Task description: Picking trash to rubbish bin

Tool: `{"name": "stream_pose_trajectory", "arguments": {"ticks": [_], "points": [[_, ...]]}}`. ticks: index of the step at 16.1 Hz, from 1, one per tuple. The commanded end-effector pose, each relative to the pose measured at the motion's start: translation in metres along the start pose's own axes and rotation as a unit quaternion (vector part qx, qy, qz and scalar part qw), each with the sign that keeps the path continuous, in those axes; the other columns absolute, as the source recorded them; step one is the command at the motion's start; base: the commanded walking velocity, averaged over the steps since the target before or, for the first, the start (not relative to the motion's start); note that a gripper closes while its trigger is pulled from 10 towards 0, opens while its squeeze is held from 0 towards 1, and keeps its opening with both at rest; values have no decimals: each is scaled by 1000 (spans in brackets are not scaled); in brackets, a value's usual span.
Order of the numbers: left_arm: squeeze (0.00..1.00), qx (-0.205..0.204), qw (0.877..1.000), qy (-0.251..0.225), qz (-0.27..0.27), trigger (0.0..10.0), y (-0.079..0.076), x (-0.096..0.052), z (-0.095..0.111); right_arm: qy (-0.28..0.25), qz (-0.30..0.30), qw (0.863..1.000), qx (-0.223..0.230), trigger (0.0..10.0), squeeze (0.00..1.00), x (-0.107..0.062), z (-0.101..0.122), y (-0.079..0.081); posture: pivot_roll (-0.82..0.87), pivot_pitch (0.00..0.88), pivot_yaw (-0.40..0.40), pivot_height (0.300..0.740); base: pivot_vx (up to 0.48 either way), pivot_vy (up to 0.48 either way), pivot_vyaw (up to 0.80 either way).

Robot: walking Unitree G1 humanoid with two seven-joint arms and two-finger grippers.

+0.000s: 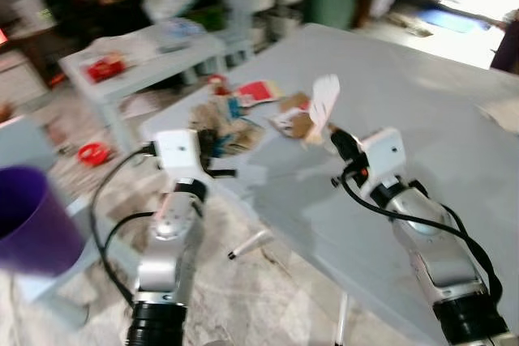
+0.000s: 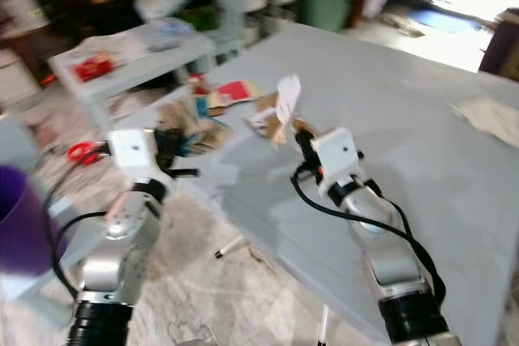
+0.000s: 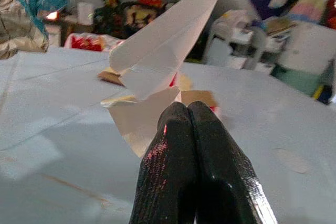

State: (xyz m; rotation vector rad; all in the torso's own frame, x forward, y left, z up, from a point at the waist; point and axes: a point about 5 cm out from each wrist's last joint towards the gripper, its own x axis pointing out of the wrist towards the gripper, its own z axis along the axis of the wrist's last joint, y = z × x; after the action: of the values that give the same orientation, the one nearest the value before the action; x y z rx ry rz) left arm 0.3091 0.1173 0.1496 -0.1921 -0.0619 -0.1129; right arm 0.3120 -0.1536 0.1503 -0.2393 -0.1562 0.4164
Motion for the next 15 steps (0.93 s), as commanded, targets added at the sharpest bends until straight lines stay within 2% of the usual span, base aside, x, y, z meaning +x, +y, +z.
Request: {"name": "stream_pose_trajectory", "arguments": {"ticks": [1,8,13,15], "points": [[0,2,1000,6,18,10000,9,2,1,-12,11,1000,3,10000,0,3,9,4,-41,20,18,740,0,0,800],[0,-18,999,14,32,10000,12,4,1,-10,19,1000,13,10000,0,5,11,9,-39,22,19,740,0,0,800],[0,-24,999,23,31,10000,11,4,-2,-11,15,1000,21,10000,0,3,13,7,-45,25,16,740,0,0,0],[0,-24,999,28,29,10000,11,3,-4,-11,18,1000,21,10000,0,2,13,8,-45,25,14,740,0,270,0]]}}
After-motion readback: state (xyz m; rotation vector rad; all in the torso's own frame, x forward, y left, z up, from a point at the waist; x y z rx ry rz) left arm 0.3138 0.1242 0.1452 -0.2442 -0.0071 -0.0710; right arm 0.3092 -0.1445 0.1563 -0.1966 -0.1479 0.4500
